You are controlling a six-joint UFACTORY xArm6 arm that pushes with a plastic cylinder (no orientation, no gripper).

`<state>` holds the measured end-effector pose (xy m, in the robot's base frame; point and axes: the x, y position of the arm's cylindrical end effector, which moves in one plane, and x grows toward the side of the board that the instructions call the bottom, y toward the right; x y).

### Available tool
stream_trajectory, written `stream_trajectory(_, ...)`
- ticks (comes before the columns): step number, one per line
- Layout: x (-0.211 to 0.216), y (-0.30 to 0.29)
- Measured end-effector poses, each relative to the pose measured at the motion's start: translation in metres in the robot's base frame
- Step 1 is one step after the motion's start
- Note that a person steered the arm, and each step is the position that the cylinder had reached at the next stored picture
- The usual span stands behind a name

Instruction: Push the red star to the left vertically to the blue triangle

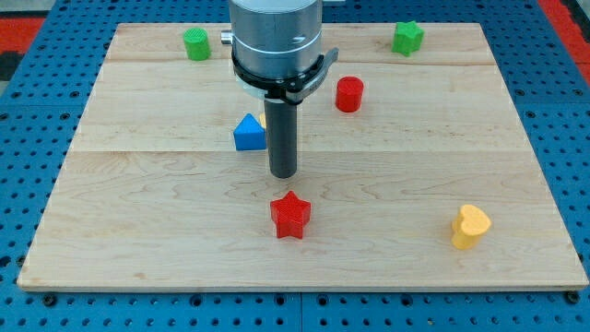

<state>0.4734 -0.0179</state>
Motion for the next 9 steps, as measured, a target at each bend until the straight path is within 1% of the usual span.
stream_trajectory(9, -0.019, -0.011)
